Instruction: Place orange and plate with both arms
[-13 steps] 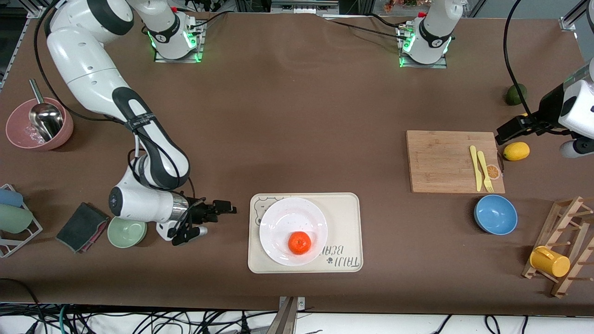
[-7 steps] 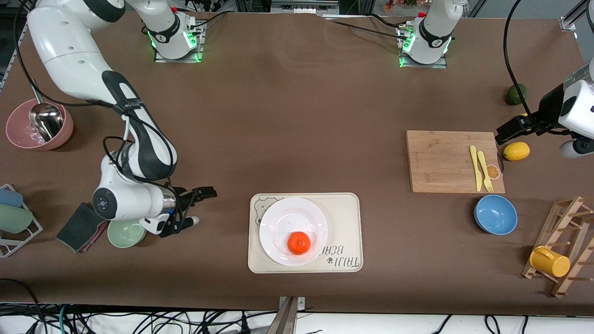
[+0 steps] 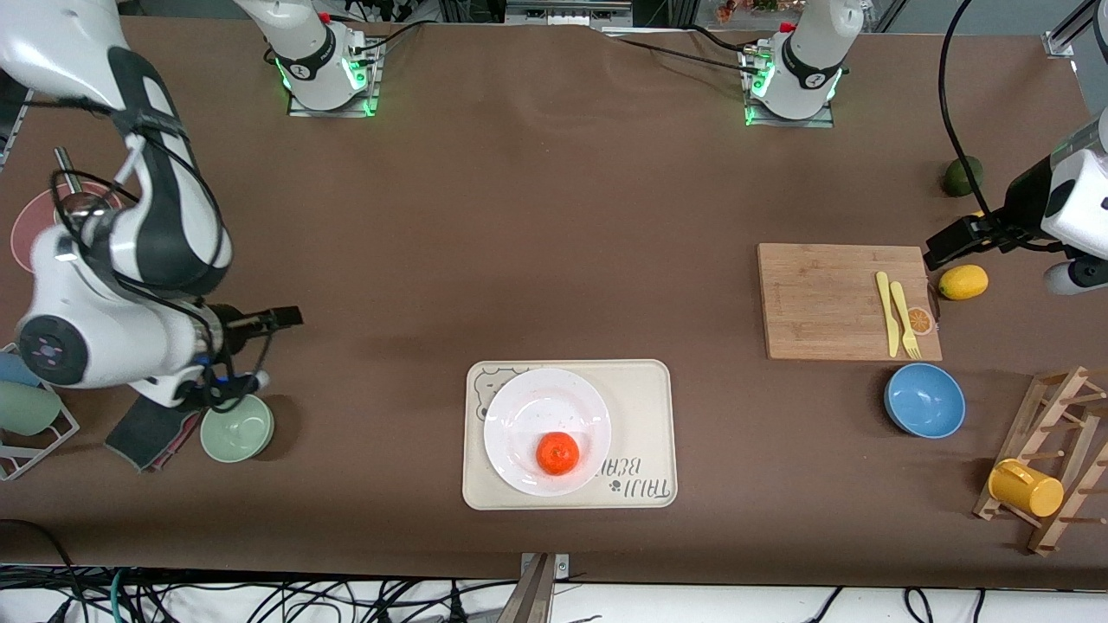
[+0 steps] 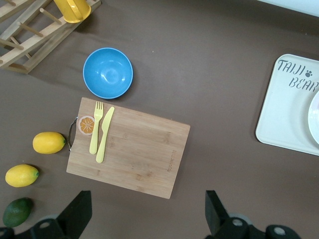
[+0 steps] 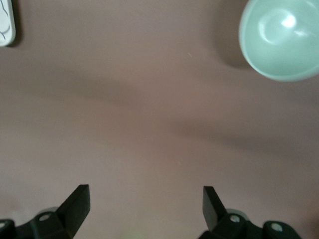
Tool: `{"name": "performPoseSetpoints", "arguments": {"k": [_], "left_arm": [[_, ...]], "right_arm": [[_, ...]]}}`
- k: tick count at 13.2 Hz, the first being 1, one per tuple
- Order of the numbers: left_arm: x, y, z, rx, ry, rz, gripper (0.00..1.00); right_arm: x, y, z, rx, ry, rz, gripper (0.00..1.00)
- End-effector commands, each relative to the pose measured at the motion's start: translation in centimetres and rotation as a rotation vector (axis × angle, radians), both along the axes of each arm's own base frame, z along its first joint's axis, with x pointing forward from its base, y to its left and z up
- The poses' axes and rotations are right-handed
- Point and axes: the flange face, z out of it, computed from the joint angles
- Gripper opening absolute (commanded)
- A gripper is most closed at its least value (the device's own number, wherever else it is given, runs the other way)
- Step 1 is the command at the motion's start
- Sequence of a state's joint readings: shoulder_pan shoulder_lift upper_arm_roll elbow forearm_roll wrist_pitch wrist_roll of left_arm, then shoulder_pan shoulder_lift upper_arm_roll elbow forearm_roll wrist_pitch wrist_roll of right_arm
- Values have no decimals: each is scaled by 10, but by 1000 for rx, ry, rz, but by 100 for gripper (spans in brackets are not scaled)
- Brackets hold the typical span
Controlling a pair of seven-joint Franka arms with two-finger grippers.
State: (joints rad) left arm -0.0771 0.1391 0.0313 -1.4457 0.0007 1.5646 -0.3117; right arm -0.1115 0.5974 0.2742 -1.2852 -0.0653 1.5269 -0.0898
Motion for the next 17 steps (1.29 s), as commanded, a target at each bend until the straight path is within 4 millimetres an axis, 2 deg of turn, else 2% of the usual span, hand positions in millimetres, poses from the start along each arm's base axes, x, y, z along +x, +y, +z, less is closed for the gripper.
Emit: {"name": "performPoseSetpoints", "arguments": {"k": [1, 3, 7, 9, 11, 14, 17], "left_arm": [[1, 0, 5, -2, 4, -7, 100], [1, 0, 5, -2, 4, -7, 100], [1, 1, 5, -2, 4, -5, 100], [1, 1, 5, -2, 4, -5, 100], [1, 0, 5, -2, 4, -7, 100], [1, 0, 5, -1, 4, -7, 100], [1, 0, 5, -2, 4, -8, 100]], "right_arm": [[-38, -4, 43, -80, -25, -19, 100], [-65, -26, 75, -127, -64, -65, 100], [-113, -28, 148, -170, -142, -209, 100], [-128, -30, 184, -158, -192, -273, 100], [-129, -31, 192, -151, -214, -283, 100], [-127, -31, 191, -151, -221, -294, 100], [-124, -29, 195, -73, -232, -343, 100]]}}
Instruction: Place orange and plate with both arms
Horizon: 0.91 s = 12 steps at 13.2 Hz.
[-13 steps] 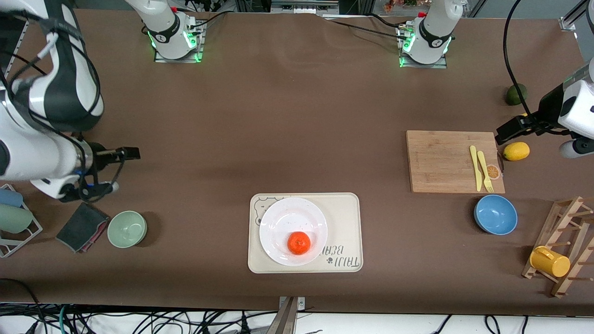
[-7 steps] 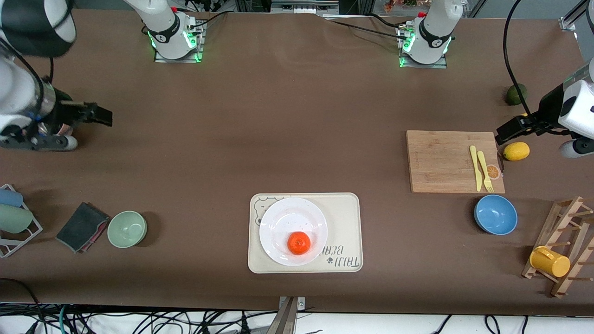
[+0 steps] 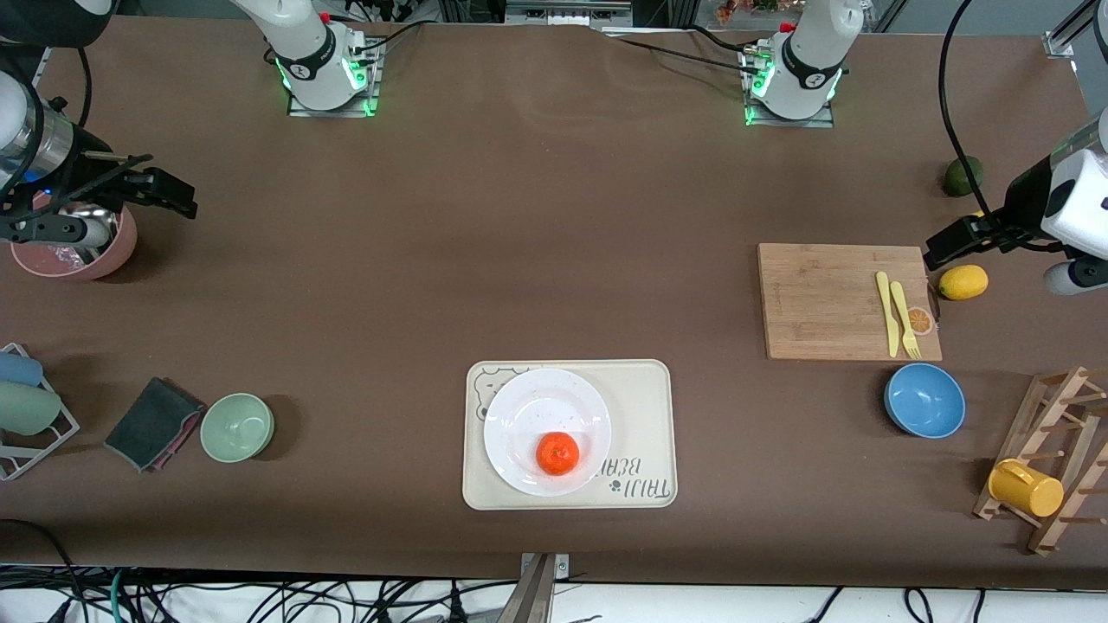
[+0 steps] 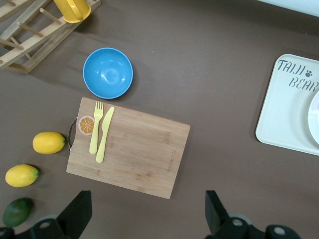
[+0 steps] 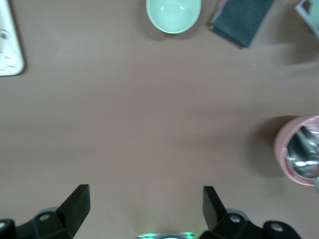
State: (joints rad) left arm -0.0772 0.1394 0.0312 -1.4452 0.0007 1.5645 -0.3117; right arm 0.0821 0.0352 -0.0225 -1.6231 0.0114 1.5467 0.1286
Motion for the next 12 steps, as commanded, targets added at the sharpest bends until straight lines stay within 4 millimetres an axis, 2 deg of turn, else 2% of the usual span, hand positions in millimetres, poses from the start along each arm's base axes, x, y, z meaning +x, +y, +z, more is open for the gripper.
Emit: {"name": "performPoseSetpoints", "arguments": {"k": [1, 3, 12], "left_arm": [[1, 0, 5, -2, 5, -8, 100], [1, 0, 5, -2, 5, -8, 100], [1, 0, 5, -2, 5, -8, 100]], "right_arm": [[-6, -5, 6, 41, -7, -48, 100], [-9, -16, 6, 42, 12, -66, 100], [-10, -16, 9, 34, 38, -68, 100]]}}
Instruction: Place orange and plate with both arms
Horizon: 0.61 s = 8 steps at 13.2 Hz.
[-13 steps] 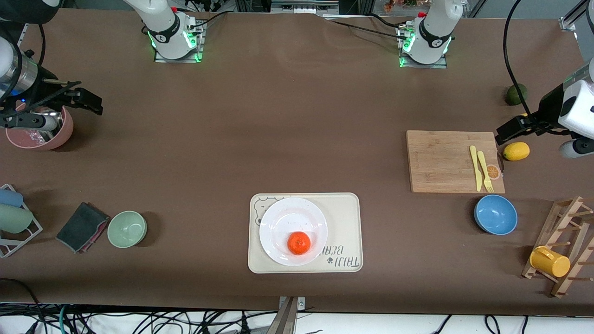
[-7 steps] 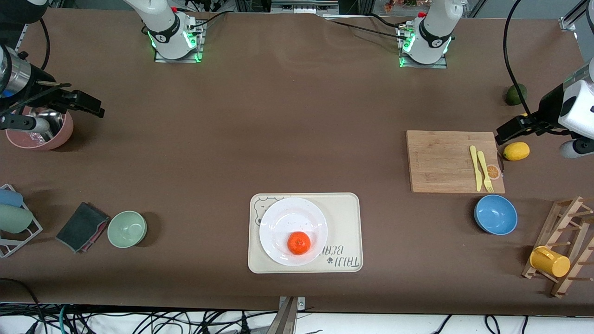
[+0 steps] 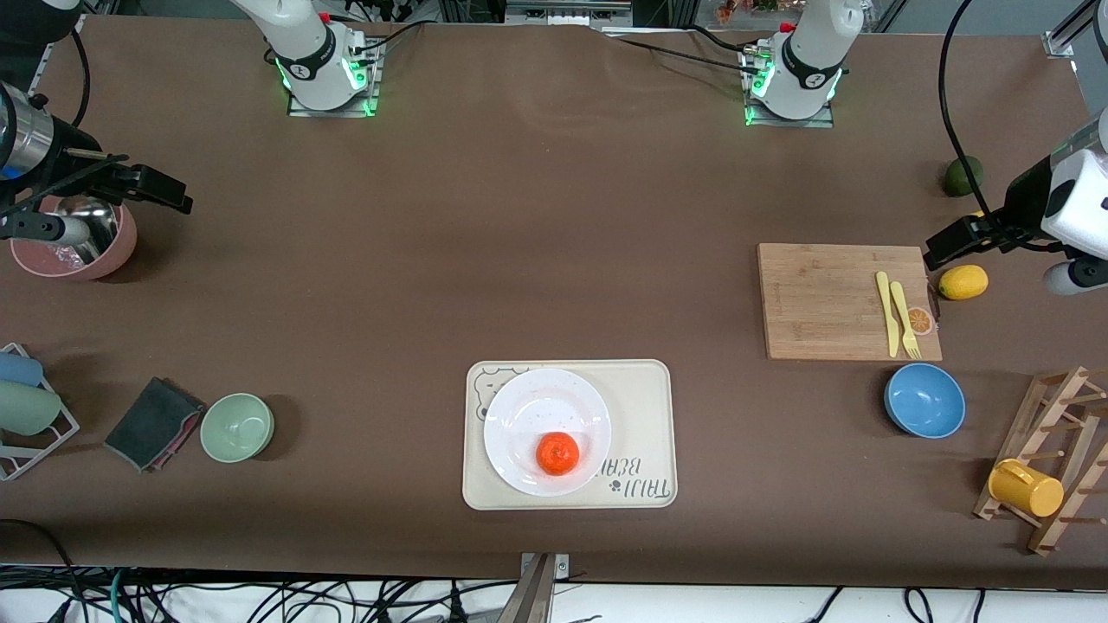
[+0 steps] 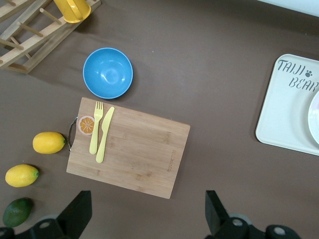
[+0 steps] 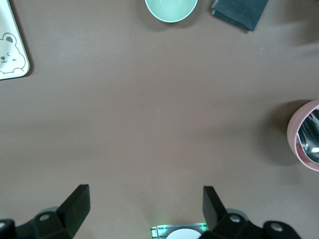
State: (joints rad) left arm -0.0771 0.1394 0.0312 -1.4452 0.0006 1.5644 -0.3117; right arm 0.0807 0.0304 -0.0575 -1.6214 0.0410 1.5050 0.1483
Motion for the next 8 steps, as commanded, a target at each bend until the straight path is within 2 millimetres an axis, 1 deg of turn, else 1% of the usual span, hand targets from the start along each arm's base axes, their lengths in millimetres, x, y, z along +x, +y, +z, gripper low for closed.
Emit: {"name": "performPoseSetpoints", "arguments": {"k": [1, 8], "left_arm": [[1, 0, 5, -2, 5, -7, 100], [1, 1, 4, -2, 6, -6, 100]], "right_arm": [[-5, 1, 8, 6, 1, -11, 100], [-4, 3, 9, 4, -2, -8, 100]]}}
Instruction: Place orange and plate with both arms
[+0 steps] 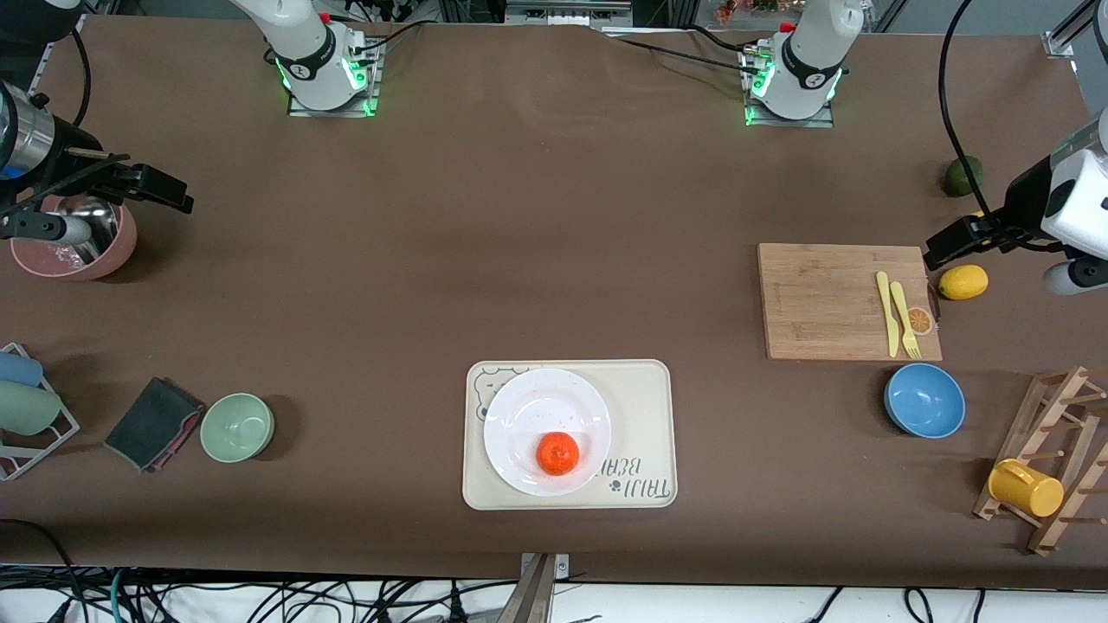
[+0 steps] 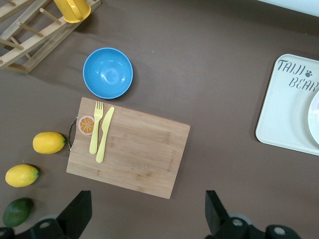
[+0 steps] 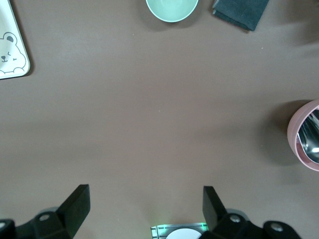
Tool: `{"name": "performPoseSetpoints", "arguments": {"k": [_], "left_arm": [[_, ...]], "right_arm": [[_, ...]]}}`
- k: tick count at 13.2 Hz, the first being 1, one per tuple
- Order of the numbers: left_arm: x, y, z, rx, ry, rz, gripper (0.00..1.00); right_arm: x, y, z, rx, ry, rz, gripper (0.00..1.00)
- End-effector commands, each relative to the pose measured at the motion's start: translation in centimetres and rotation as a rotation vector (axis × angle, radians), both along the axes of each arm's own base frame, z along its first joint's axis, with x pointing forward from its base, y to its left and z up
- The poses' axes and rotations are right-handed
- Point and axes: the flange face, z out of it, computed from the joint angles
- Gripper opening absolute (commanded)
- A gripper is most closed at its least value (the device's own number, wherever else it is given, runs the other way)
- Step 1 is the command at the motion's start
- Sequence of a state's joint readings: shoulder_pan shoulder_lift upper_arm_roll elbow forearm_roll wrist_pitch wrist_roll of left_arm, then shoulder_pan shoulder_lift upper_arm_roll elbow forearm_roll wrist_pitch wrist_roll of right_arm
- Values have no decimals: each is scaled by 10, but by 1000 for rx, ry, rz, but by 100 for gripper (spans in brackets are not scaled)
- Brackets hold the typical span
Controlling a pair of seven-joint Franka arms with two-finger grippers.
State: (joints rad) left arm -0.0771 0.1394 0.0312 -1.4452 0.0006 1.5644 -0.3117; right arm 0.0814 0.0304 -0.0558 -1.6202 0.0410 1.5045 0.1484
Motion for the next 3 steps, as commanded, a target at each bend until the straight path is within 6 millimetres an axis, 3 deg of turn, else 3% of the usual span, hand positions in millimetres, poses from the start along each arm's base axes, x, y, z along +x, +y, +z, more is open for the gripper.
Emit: {"name": "performPoseSetpoints", "arguments": {"k": [1, 3], "left_arm": [[1, 2, 4, -2, 6, -5, 100], [1, 1, 4, -2, 6, -6, 100]], "right_arm": [[-4, 1, 8, 4, 2, -12, 100], [-4, 1, 8, 5, 2, -12, 100]]}}
